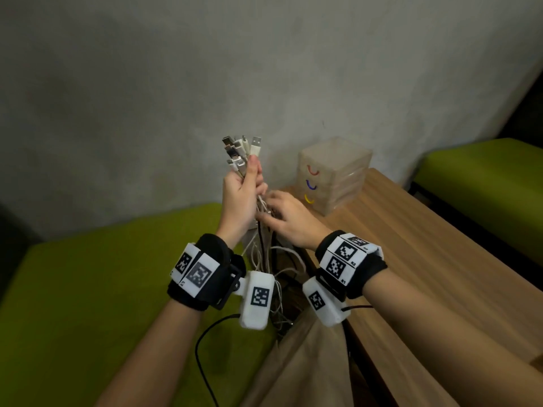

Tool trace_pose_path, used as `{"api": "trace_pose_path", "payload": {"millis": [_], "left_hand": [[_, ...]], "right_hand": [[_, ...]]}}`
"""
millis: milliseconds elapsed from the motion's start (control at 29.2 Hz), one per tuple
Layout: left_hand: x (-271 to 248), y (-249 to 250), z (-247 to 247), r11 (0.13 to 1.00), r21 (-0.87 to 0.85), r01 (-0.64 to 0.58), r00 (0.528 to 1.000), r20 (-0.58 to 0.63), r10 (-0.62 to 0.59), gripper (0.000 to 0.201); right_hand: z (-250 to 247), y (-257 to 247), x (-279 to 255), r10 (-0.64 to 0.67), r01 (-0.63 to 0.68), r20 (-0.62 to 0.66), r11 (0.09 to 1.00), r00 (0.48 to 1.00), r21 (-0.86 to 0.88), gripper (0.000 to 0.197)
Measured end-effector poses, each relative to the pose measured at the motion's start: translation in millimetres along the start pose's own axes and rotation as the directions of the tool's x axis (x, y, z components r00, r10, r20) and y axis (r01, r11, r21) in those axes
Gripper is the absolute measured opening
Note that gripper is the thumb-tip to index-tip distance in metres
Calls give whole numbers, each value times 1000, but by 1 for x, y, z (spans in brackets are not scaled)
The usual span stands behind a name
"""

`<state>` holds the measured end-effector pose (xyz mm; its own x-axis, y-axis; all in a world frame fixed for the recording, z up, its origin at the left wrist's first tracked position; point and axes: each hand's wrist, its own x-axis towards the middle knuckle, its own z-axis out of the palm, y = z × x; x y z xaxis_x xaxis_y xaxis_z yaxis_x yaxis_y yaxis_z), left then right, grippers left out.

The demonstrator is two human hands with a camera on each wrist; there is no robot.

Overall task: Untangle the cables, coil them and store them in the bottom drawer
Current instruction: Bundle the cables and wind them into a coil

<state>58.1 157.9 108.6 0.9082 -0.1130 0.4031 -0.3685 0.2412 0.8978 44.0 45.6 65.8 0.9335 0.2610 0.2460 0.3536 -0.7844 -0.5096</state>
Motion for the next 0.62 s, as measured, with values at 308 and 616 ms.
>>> {"api": "trace_pose_path", "payload": {"millis": [308,616], "left_hand": [[-3,-5,10,996,87,14,997,73,-20,40],[9,21,19,977,-205,60,998,42,-53,34]], "right_hand": [[-20,-7,-3,-20,27,-117,998,993,62,46],[17,-4,-28,30,46,-210,936,977,350,22]]}}
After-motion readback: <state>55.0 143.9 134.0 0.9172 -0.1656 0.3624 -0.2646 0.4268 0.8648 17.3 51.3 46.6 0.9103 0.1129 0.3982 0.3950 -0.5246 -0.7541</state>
